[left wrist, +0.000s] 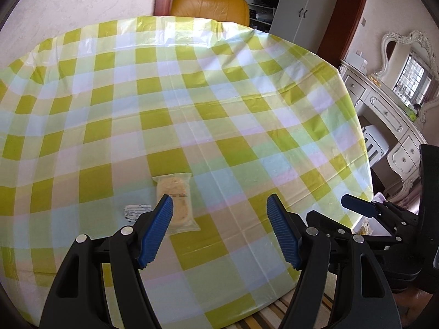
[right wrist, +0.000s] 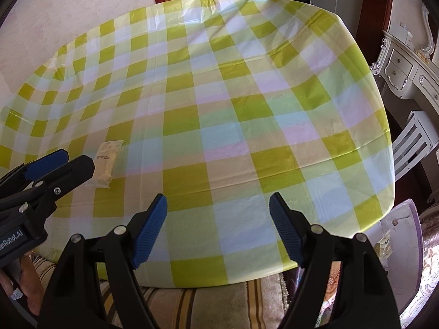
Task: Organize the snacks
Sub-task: 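Move back to the table and grasp the white-blue wrapped roll with the left tool, then lower the open right tool around the clear bag with the round cookie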
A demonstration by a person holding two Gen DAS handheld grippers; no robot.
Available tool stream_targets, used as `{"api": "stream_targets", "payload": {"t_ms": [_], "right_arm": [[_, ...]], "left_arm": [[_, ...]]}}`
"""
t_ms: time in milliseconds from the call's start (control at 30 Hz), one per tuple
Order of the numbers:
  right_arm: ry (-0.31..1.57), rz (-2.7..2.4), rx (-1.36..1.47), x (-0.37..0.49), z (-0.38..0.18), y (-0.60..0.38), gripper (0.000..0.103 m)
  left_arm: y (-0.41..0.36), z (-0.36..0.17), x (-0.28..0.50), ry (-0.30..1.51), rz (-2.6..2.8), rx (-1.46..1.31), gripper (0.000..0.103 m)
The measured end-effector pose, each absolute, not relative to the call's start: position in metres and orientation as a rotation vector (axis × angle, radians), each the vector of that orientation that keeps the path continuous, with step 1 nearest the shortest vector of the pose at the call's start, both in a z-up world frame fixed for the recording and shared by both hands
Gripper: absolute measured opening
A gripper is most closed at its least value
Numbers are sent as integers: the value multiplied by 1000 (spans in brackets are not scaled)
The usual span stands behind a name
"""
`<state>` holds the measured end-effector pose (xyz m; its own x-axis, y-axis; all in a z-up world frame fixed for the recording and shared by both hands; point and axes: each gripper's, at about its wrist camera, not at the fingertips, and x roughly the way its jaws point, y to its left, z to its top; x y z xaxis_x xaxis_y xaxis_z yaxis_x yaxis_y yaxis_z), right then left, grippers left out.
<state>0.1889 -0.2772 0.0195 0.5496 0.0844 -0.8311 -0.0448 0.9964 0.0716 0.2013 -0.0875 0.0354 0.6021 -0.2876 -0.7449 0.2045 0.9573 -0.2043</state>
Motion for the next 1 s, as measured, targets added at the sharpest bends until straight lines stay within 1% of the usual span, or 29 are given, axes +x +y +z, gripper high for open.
{"api": "stream_targets", "payload": {"t_ms": [100, 167, 233, 300, 733, 800, 900, 933, 1000], "right_arm": [[992, 102, 45, 193, 15, -267, 77], [993, 120, 46, 195, 14, -261, 77], [994, 140, 45, 196, 12, -255, 77], [990, 160, 43, 198, 12, -248, 77], [983, 277, 62, 210, 11, -214, 77], [983, 283, 59, 212, 10, -210, 77], [989, 283, 54, 216, 7, -204, 77], [990, 283, 52, 218, 7, -202, 77], [991, 281, 44, 221, 5, -197, 77]], "left_arm": [[-61, 26, 207, 897, -228, -132, 67], [-45, 18, 211, 915, -192, -155, 61], [-31, 11, 213, 928, -164, -168, 58], [-23, 5, 215, 938, -148, -173, 57], [-28, -18, 231, 991, -112, -92, 50], [-29, -21, 234, 1001, -112, -81, 47], [-28, -26, 237, 1017, -113, -87, 36], [-27, -27, 237, 1017, -109, -88, 34], [-22, -27, 237, 1013, -89, -99, 34]]}}
